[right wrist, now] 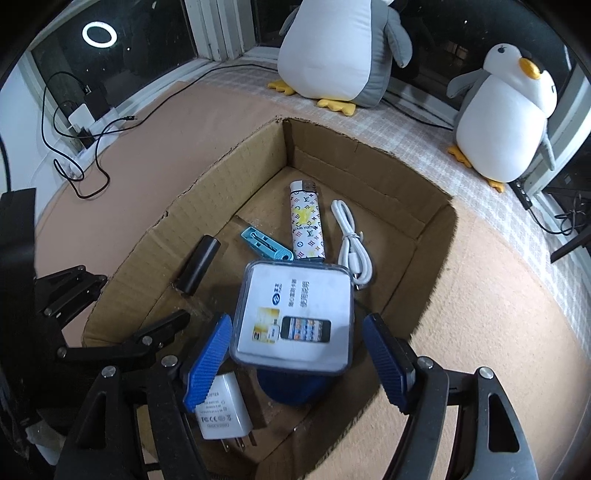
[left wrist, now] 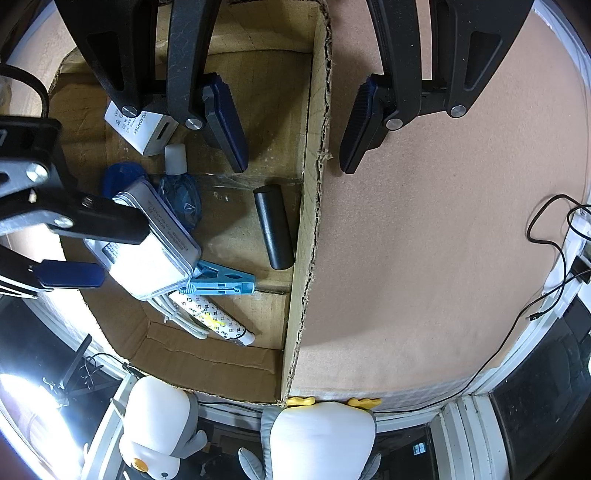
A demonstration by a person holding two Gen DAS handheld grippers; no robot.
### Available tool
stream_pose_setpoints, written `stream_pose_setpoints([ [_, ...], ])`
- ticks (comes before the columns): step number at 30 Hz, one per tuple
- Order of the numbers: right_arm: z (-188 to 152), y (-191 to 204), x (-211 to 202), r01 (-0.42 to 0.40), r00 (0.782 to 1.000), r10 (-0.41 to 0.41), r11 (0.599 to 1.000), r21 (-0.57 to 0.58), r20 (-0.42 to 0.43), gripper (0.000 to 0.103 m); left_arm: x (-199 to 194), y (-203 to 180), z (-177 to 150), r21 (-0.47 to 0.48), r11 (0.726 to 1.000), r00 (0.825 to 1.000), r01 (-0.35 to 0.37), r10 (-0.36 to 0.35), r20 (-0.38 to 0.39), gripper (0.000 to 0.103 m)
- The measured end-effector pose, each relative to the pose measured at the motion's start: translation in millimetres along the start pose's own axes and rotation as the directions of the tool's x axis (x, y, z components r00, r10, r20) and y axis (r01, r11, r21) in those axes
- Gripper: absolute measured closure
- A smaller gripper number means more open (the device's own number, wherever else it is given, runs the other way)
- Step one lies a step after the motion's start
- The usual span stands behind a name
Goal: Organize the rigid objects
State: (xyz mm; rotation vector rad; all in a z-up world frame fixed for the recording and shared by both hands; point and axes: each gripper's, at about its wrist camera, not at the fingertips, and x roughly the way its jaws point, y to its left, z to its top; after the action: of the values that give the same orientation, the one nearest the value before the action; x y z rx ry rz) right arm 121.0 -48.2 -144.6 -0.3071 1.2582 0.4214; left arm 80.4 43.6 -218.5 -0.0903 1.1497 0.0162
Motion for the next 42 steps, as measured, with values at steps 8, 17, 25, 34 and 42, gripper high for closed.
stream_pose_setpoints([
  [8,-15,-9,-20,-0.023,0.999,0.019,0.997,0.069,0.048,0.033,0,-1,1,0.000,1.000,1.000,-0.004,0.004,-0.005,0.048],
  [17,-30,-13,-44,-0.018,0.992,0.001,0.991,0.136,0.123,0.029,-2,-5,0,0.012,1.000,1.000,-0.017,0.017,-0.005,0.048],
  [25,-36,-20,-66,-0.027,0.985,-0.004,0.983,0.179,0.171,0.026,-14,-5,2,0.019,0.999,0.999,-0.029,0.028,0.024,0.048],
  [34,-42,-18,-87,-0.015,0.977,-0.029,0.980,0.200,0.211,0.025,-44,-8,-1,0.040,0.998,0.996,-0.053,0.049,0.075,0.046],
  [42,-52,-15,-124,-0.010,0.954,-0.058,0.974,0.225,0.295,0.022,-93,-18,-2,0.069,0.994,0.981,-0.081,0.067,0.182,0.037],
])
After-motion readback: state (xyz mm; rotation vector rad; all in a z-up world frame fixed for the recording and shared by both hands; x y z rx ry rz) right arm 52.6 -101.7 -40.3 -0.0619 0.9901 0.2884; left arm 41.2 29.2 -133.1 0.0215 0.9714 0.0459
